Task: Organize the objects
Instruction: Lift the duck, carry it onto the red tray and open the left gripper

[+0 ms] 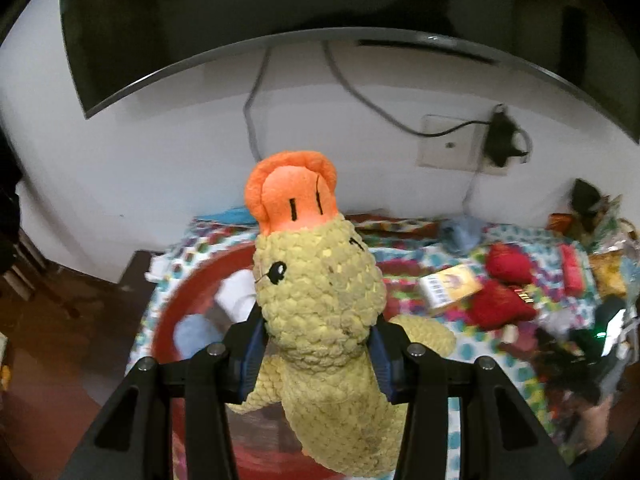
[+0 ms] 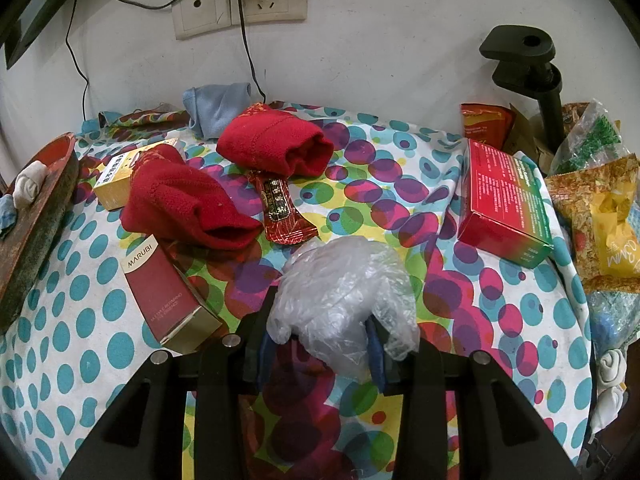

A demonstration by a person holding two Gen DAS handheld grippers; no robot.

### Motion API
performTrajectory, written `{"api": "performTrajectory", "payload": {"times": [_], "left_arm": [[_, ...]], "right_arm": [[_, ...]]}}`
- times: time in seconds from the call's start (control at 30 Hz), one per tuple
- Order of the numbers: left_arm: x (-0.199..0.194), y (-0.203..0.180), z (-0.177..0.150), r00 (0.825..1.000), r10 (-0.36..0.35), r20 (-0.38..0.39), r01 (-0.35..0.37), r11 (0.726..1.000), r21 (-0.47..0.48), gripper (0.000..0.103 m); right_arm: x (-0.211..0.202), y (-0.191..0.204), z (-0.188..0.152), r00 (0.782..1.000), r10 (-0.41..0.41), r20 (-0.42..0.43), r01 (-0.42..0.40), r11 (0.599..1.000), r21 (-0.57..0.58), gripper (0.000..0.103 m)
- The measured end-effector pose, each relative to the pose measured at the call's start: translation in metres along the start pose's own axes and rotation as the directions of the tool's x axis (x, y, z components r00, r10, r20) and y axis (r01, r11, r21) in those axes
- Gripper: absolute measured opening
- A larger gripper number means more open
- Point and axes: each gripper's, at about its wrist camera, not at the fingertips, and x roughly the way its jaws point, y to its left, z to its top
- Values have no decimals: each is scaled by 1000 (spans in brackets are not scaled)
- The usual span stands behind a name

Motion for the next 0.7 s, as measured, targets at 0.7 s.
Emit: {"api": "performTrajectory", "payload": {"times": [0.7], "left_arm": [[97,91,-7,977,152,-153,-149,988,30,47]], "right_arm": [[1,0,0,1000,-2,-1,2,1000,-3,36]]}}
